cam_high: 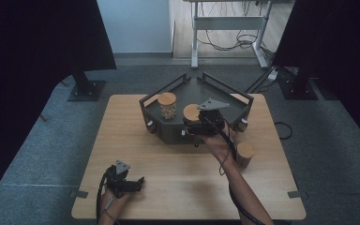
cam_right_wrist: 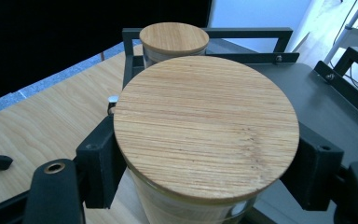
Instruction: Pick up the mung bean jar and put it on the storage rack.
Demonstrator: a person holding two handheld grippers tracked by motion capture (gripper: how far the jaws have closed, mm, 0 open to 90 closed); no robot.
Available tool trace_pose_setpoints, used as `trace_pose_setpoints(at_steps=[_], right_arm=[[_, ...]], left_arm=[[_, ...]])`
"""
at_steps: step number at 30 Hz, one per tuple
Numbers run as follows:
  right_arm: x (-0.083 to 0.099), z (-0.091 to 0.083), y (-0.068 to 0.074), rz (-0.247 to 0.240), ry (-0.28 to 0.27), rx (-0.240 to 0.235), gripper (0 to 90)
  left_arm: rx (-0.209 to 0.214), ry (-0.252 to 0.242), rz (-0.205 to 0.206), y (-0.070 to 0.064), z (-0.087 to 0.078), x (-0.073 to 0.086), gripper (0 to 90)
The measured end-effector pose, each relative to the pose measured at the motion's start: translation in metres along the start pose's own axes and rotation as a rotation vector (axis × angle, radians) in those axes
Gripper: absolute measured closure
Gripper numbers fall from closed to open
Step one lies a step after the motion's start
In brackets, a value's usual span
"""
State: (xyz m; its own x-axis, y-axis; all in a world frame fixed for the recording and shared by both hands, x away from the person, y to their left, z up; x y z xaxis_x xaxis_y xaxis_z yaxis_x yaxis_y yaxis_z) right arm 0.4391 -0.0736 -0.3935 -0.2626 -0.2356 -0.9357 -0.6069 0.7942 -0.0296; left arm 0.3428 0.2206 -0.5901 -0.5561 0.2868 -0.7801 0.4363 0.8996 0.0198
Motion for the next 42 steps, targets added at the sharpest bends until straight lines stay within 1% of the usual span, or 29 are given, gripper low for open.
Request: trace_pose_setpoints(at_steps=[7,11,22,34,42], right_arm=[[-0.003,0.006,-0.007,0.006,0.006,0.017,24.9],[-0.004,0.010,-0.010,-0.004,0.020,0.026,24.9],[-0.009,0.021,-0.016,-0.016,0.030,0.047,24.9],[-0.011,0.029,-0.025,-0.010,0.038,0.069,24.9],[-0.012,0.034,-0.033,-0.004,0.045,0.093,24.9]], left_arm=[[0.000,0.001,0.001,0.000,0.000,0.000,0.5],[0.001,0.001,0.002,0.000,0.000,0.000,0.5],[0.001,0.001,0.002,0.000,0.000,0.000,0.5],[0.001,0.001,0.002,0.000,0.000,0.000,0.5],[0.001,0.001,0.002,0.000,0.000,0.000,0.5]])
Point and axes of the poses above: each handheld gripper's, and its own axes: z roughly forward along the jaws, x roughly out of its underside, y roughly to its left, the point moved 5 cm from there along z, roughly forward along the jaws, and after that the axes turned 6 degrees about -y, right-handed, at the moved point
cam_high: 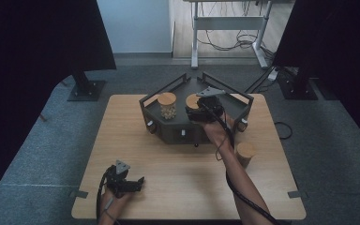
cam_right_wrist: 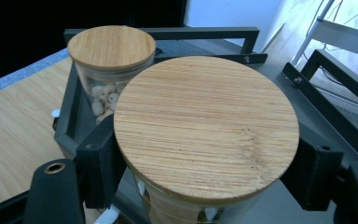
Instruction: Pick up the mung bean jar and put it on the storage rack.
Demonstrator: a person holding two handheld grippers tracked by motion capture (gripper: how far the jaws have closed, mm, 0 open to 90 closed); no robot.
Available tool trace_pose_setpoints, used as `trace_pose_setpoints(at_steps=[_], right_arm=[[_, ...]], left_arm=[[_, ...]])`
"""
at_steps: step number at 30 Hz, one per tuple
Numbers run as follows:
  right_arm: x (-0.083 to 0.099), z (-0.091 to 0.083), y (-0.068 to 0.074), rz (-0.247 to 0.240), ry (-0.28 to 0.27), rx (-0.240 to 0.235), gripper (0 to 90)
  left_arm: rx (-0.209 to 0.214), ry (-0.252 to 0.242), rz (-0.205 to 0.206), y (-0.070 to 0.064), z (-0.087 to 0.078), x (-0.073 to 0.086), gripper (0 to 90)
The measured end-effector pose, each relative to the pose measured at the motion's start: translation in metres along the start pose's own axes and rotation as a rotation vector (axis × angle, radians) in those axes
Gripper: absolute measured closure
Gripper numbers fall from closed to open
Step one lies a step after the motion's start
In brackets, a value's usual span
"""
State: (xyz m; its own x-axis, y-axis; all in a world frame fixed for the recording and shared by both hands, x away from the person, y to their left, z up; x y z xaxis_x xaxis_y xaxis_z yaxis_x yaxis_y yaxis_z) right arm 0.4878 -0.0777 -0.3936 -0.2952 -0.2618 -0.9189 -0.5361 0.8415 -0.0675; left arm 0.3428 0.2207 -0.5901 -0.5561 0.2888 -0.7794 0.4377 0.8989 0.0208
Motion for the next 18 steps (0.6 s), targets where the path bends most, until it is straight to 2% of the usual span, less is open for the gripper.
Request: trace_pose_setpoints(at_steps=[18], right_arm=[[-0.002,0.014,-0.007,0.003,0.008,0.032,24.9]], left_arm=[[0.000,0.000,0.001,0.000,0.000,0.000,0.5]])
Point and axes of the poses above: each handheld gripper's, and its own axes: z roughly forward along the jaws, x roughly out of its underside, y roughly to its left, the point moved 5 cm from there along z, roughly forward along the jaws, and after that the axes turned 6 degrees about -y, right-handed, at the moved point
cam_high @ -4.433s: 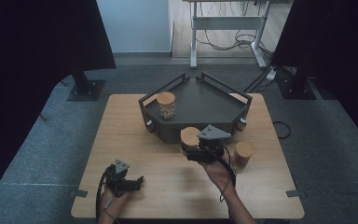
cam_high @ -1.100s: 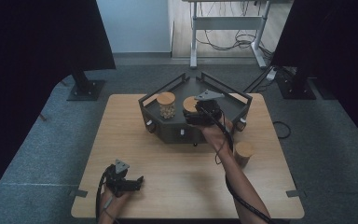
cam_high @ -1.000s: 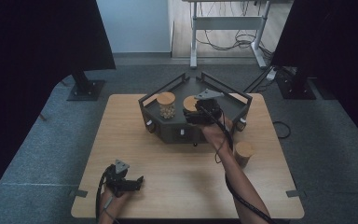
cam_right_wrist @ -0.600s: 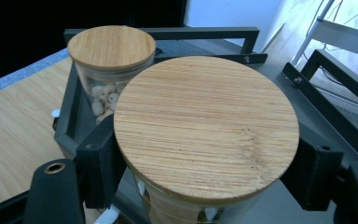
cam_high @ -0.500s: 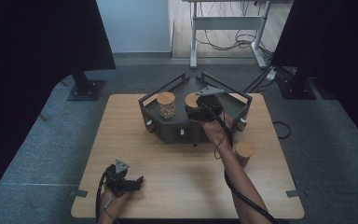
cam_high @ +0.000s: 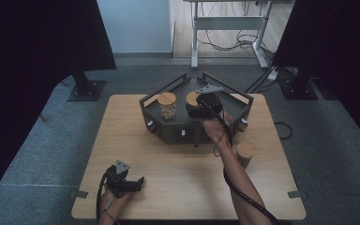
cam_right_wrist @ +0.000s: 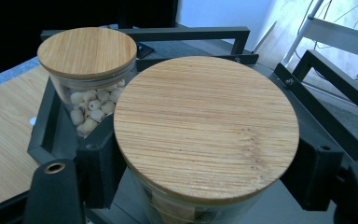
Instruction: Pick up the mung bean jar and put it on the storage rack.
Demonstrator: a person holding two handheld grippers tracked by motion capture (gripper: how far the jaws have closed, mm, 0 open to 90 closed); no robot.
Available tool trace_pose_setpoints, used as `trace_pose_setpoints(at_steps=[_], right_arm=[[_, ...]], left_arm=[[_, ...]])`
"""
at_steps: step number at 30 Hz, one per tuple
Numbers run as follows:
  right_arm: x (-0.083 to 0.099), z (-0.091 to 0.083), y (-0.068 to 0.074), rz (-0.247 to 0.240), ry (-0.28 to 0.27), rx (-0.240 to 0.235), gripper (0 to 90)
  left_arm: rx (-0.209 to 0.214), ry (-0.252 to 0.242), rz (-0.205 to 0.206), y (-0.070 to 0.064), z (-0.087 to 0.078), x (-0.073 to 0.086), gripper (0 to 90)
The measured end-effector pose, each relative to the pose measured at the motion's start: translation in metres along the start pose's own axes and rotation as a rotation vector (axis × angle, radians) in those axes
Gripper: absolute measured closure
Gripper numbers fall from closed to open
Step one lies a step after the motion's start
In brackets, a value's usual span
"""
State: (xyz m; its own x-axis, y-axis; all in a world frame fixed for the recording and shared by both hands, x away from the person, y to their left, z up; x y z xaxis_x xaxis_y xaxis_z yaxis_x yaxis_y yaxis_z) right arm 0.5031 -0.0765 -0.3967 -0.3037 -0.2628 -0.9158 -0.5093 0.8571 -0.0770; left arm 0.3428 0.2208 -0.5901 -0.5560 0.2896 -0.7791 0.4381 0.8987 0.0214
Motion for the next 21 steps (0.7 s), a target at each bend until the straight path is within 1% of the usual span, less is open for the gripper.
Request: trace_pose_setpoints(at_steps=[7,21], right_arm=[[0.001,0.005,-0.002,-0.002,0.004,0.014,24.9],[0.008,0.013,-0.003,-0.001,0.019,0.020,24.9]], left_arm=[[0.000,0.000,0.000,0.000,0.000,0.000,0.5],[0.002,0.000,0.001,0.000,0.000,0.000,0.6]])
Point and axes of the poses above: each handheld gripper's, and its own axes: z roughly forward along the jaws, x roughly out of its underside, y roughly to its left, the point moved 5 cm from there along z, roughly forward along the jaws, and after that the axes turned 6 degrees about -y, right-handed, at the moved point
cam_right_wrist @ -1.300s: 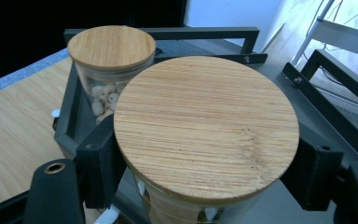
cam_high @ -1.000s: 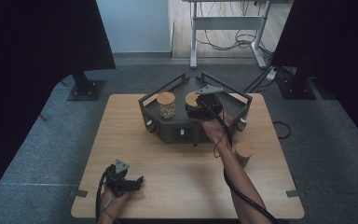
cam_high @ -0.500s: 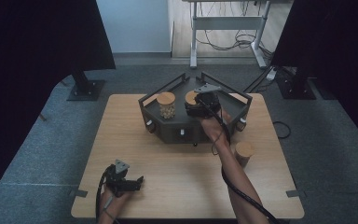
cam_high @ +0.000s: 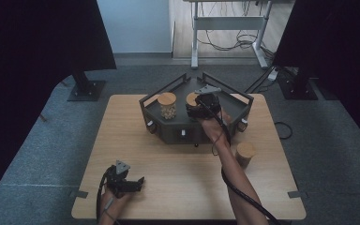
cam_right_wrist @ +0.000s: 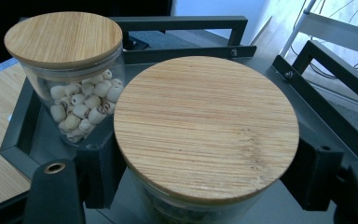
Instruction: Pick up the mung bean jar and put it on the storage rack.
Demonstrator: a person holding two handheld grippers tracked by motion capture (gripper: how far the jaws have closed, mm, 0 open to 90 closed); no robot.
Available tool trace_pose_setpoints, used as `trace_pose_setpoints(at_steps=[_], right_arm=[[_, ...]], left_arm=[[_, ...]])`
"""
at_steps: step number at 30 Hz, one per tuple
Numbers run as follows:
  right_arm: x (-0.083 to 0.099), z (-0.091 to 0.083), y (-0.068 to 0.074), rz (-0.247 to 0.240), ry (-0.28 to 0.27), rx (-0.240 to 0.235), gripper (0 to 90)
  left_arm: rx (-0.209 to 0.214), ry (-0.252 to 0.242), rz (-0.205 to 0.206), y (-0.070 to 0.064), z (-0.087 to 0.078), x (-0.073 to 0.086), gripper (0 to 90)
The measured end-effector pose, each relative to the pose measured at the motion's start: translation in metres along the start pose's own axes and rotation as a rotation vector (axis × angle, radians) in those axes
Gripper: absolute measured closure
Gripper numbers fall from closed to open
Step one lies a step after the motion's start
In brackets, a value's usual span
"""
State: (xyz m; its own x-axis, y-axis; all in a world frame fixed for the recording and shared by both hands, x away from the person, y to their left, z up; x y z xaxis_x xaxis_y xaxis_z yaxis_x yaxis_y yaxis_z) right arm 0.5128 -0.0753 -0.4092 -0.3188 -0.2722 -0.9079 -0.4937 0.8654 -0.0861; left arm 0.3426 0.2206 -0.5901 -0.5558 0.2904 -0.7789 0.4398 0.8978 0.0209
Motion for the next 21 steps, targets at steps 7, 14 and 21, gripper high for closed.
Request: trace_pose_setpoints(at_steps=[7,14,21], right_arm=[[0.0032,0.0031,0.0003,0.000,0.007,-0.001,24.9],[0.0064,0.0051,0.0000,0.002,0.015,-0.002,24.9],[0.0087,0.0067,-0.0007,0.009,0.015,-0.009,24.8]], left_arm=[[0.001,0.001,0.001,-0.0001,-0.0001,0.0001,0.6],[0.001,0.001,0.002,-0.0001,-0.0001,0.0001,0.6],[0.002,0.001,0.002,-0.0001,-0.0001,0.0001,0.6]])
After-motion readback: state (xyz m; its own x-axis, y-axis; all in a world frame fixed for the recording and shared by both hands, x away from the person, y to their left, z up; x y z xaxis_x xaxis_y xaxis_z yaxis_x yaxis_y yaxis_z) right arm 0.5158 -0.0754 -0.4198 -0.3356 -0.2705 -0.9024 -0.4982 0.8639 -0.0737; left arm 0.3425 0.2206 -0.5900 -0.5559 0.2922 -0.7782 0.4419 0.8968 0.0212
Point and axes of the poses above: each handheld gripper's, and its own axes: z roughly forward along the jaws, x roughly out of its underside, y roughly to its left, the point moved 5 cm from there along z, roughly forward along the jaws, and after that the axes turned 6 degrees about -y, right-handed, at the moved point
